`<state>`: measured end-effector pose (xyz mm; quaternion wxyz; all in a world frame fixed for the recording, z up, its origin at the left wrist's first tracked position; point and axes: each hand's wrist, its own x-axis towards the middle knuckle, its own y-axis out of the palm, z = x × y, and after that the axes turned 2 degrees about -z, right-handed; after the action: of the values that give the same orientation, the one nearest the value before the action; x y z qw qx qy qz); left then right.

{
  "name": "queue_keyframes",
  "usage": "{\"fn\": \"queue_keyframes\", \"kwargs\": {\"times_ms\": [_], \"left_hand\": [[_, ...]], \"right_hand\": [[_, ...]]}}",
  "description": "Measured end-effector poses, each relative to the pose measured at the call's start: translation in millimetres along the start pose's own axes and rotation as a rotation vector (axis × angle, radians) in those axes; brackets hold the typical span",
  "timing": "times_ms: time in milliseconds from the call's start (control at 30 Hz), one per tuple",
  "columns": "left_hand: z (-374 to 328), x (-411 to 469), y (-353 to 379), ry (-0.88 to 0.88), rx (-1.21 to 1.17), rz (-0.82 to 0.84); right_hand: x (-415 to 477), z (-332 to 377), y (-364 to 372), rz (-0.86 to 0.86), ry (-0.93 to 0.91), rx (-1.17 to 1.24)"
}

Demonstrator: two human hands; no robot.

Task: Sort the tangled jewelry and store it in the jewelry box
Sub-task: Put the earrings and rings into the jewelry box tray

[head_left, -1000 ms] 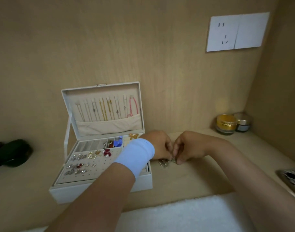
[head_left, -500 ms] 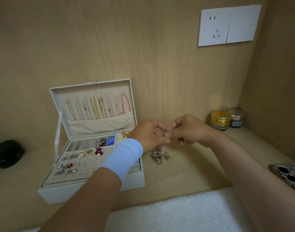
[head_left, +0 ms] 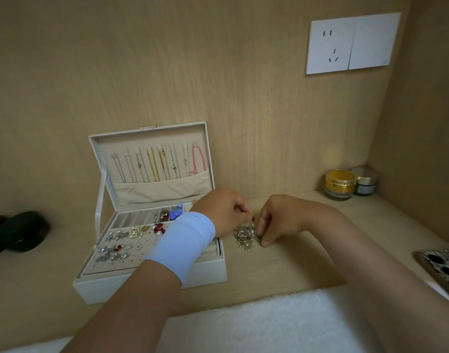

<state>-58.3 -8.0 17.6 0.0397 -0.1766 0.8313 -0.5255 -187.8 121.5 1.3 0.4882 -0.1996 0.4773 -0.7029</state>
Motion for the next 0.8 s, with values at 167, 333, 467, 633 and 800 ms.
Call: {"fn": "queue_keyframes", "kwargs": {"times_ms": [167, 333, 467, 633, 800], "left_hand": [[-5, 3, 9, -0.049, 0.133, 0.043], [-9, 8, 11, -0.054, 0.110, 0.069], [-5, 12, 13, -0.065, -0.058, -0.007], [3, 12, 12, -0.072, -0.271, -0.081], [12, 4, 0, -0.004, -0.363, -0.192]], "right_hand": [[1, 1, 5, -0.041, 0.010, -0.044], [0, -2, -1, -0.017, 0.045, -0.046], [-3, 2, -4, -0.003, 0.089, 0.040], [-7, 8, -8, -0.034, 0.073, 0.114], [-14, 10, -13, -0.085, -0.051, 0.299]]}}
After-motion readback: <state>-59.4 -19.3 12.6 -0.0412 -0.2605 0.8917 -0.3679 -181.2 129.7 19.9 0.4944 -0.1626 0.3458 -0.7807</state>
